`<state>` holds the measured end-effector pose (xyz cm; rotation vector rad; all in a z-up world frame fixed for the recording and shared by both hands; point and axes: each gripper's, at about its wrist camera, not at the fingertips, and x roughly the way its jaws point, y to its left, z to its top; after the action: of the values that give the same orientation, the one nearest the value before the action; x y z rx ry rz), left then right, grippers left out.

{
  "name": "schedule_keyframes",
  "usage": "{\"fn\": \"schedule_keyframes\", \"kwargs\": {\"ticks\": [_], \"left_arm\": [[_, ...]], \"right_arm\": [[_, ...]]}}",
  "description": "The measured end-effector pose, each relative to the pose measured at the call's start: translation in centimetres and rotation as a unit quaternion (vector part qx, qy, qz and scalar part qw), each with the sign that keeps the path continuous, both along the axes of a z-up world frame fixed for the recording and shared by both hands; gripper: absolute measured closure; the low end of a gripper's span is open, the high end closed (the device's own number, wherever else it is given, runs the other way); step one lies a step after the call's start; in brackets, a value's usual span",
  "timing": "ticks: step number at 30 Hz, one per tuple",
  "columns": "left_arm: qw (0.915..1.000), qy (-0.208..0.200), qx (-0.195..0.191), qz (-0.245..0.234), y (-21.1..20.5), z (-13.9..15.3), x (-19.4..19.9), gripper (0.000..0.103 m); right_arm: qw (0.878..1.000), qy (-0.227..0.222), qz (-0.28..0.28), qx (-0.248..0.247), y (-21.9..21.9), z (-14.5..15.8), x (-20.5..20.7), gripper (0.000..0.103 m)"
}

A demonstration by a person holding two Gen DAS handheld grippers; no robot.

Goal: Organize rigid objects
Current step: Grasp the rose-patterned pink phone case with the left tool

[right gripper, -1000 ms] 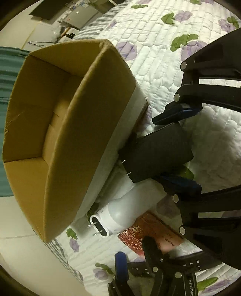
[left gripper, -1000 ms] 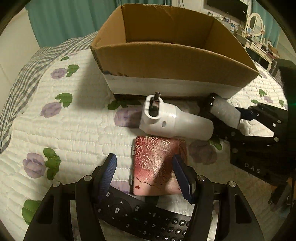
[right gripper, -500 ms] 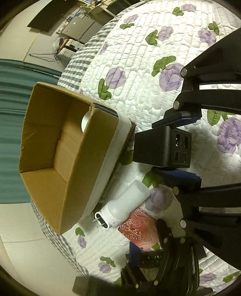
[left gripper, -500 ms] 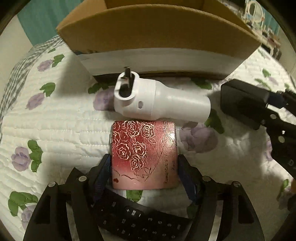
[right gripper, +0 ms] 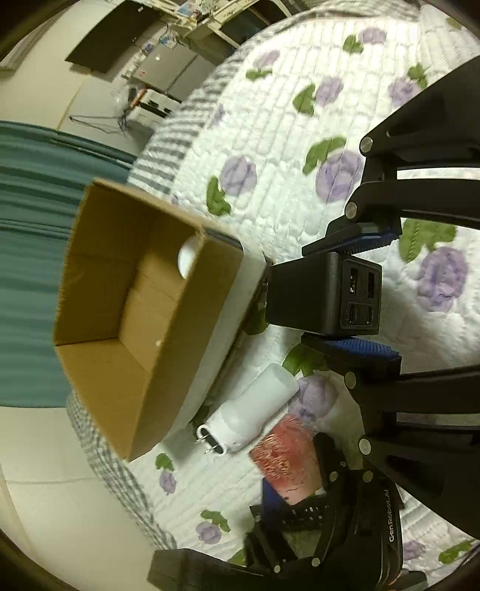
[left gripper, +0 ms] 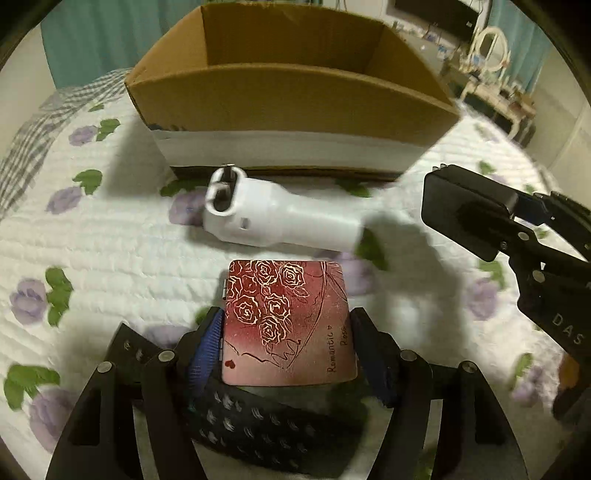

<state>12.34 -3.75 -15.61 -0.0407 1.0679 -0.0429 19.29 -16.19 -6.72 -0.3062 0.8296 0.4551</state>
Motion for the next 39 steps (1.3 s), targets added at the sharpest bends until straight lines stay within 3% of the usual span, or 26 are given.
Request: {"fn": "schedule_keyframes", "kwargs": {"ticks": [7,8,9,10,17,18,19,20,24,28,31,34,39], "left_arm": [[0.9993,-0.018,-0.031,-0.012,-0.1,1.7,-1.6,0.035],[0.9992,-0.025,-0.031,-0.01,0.0,2.1,-1.7,0.054],[0.9989,-0.028,-0.034,-0.012,0.2,2.6,-1.8,0.088],[0.9982,-0.022,-0.053,-0.013,0.6,2.8,-1.7,0.089],[0.9959,0.024,-0.084,-0.024,-0.2,2.0,-1.0,0.087],[0.9958,0.034,-0.083,-0.019,-0.3,1.7,-1.2,0.081],[0.9956,0.044,-0.081,-0.013,-0.2,1.3,-1.2,0.063],[0.9952,0.048,-0.085,-0.013,-0.2,1.2,-1.4,0.058],[0.9961,0.046,-0.068,-0.032,-1.4,1.0,-1.6,0.044],[0.9957,0.057,-0.035,-0.065,-3.9,-0.5,-1.1,0.037],[0.9925,0.083,-0.026,-0.086,-5.6,-2.1,-0.5,0.029],[0.9919,0.085,0.014,-0.093,-7.0,-2.7,-0.3,0.029],[0.9944,0.06,0.003,-0.087,-6.9,-1.4,-1.0,0.038]], "right_arm": [[0.999,-0.024,-0.04,0.01,-2.1,3.2,-4.0,0.063],[0.999,-0.029,-0.043,0.009,-2.3,3.6,-4.5,0.063],[0.998,-0.034,-0.045,0.006,-2.4,4.0,-4.9,0.064],[0.998,-0.039,-0.046,0.003,-2.4,4.5,-5.4,0.064],[0.999,-0.029,-0.046,0.001,-2.0,4.4,-6.8,0.064],[0.999,-0.028,-0.046,0.001,-2.0,4.2,-6.9,0.064],[0.999,-0.025,-0.047,0.001,-2.0,4.0,-7.0,0.064],[0.999,-0.023,-0.047,0.002,-2.1,3.7,-7.1,0.064],[0.999,-0.016,-0.049,0.011,-2.6,3.1,-7.0,0.064],[0.998,-0.008,-0.055,0.024,-3.2,2.5,-6.6,0.063],[0.998,0.001,-0.061,0.033,-3.8,1.9,-6.2,0.063],[0.997,0.006,-0.065,0.042,-4.2,1.6,-6.0,0.064],[0.996,0.006,-0.068,0.056,-5.0,1.7,-5.9,0.063]]}}
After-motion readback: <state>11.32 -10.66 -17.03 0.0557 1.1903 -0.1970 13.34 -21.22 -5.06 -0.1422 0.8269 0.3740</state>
